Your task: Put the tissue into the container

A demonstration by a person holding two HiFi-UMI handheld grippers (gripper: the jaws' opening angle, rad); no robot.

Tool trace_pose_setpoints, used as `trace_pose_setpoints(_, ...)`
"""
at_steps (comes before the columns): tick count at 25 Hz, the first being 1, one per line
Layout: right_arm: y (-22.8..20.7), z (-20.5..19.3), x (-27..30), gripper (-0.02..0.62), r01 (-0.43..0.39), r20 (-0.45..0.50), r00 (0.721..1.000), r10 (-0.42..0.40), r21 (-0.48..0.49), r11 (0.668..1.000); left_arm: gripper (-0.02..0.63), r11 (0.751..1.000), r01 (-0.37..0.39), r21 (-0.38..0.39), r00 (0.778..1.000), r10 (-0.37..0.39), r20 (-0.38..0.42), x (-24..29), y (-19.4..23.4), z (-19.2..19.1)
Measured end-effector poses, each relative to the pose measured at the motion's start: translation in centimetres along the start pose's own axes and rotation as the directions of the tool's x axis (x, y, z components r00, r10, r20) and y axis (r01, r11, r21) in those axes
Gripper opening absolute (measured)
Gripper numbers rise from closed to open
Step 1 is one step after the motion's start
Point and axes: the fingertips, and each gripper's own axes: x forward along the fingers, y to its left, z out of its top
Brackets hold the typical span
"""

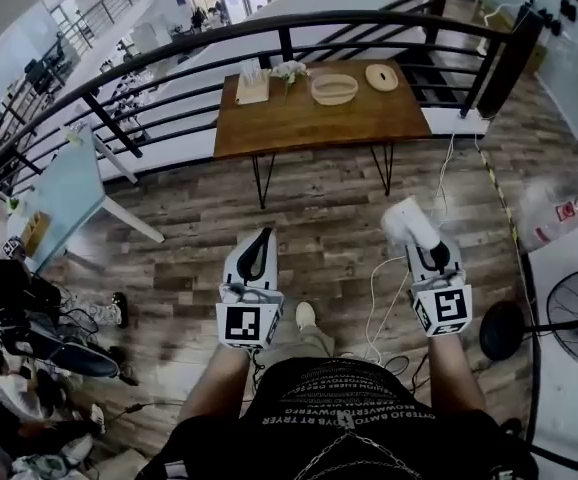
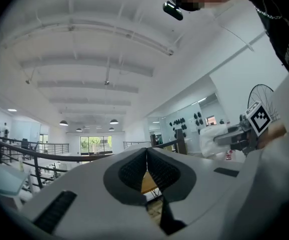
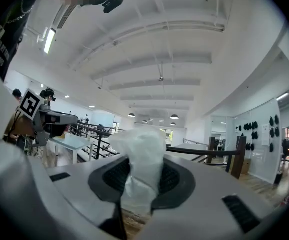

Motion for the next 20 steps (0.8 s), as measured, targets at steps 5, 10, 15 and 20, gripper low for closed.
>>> trace_pose_setpoints(5, -0.1, -1.3, 4.5, 0.113, 0.002, -0.040, 0.999, -0.002, 0.001, 1.000, 0.029, 0.994, 0.088, -0.066, 0.996, -0.087, 0.023, 4.4, 1.3, -1.9)
trace_pose_setpoints(10, -0.5, -2.3, 8.4, 0.113, 0.004, -0.070, 0.998, -0.003, 0.012, 1.000, 0.029, 0.990, 0.115, -0.082, 0.993, -0.114, 0.016, 9.0, 3.0, -4.3)
trace_pose_setpoints(15, -1.3, -2.5, 11.9, 0.114, 0.019, -0.095, 0.995, -0.017, 0.020, 1.000, 0.029, 0.991, 0.078, -0.112, 0.996, -0.083, -0.035, 12.3, 6.3, -5.7)
trace_pose_setpoints(20, -1.0, -2.0, 14.7, 0.114, 0.001, -0.094, 0.996, 0.001, 0.018, 1.000, 0.029, 0.994, -0.017, -0.110, 0.996, 0.007, -0.086, 14.0, 10.4, -6.9)
